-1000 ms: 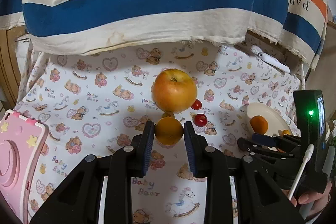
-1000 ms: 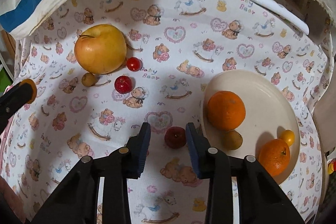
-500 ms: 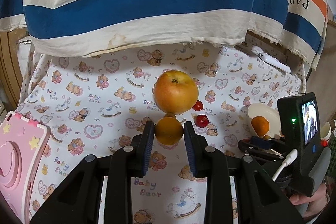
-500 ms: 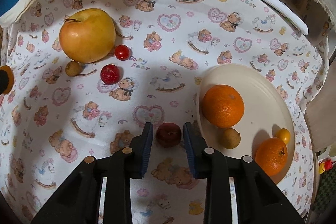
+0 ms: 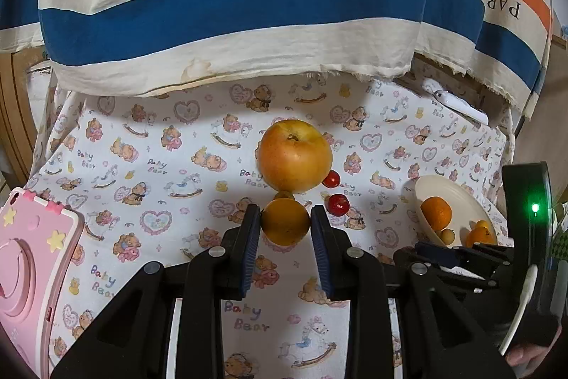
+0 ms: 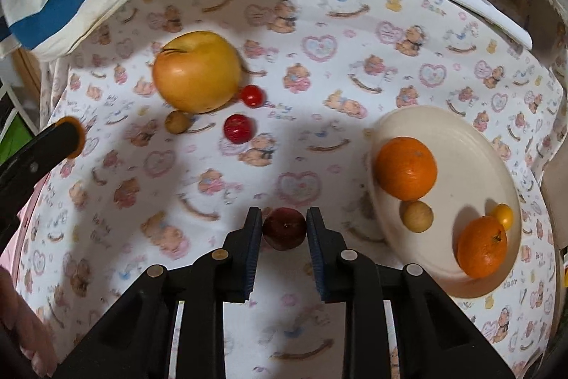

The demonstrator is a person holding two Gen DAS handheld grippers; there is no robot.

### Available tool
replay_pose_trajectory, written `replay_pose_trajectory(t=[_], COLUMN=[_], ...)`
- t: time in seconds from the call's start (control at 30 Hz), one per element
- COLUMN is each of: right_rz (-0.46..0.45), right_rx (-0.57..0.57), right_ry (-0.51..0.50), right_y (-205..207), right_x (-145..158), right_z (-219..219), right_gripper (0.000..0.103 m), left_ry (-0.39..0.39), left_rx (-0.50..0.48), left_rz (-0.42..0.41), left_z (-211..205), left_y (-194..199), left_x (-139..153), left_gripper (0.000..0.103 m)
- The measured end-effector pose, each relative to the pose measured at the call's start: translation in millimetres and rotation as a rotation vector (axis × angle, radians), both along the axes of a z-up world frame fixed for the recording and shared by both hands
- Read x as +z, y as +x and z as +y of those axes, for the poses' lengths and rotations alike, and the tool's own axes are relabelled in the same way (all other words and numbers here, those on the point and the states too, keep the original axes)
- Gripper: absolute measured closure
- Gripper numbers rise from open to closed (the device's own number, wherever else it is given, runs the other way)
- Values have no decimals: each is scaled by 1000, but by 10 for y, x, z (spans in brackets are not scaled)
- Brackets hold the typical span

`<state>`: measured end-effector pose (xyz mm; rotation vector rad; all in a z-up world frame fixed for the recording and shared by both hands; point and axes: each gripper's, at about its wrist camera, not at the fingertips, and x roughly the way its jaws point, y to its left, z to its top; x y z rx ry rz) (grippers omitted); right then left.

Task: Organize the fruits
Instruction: 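Carry the small orange and the red fruit over the cream plate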

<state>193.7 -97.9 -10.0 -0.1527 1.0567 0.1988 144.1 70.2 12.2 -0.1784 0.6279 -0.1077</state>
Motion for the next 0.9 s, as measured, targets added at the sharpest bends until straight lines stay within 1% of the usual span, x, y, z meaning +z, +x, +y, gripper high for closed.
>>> replay_pose_trajectory(t=[0.17,0.63,0.73,0.9], right_rz=[22,56,47,10], right_rx=[9,-6,-1,4], right_ry=[6,30,36,49], right_y=[-23,-2,-28,-111], right_x=[-93,-164,-155,-43], right_z=[24,-41,-58,-138], right_gripper=[76,74,76,76], left_ry=[7,16,17,18], left_rx=[-6,-21,-23,-27], left_rz=[3,-4,0,-2], left_z=[-16,-57,-58,-57], left_y=[2,-20,-13,-9], left_x=[-9,6,-5,-11], left_gripper=[75,75,75,75])
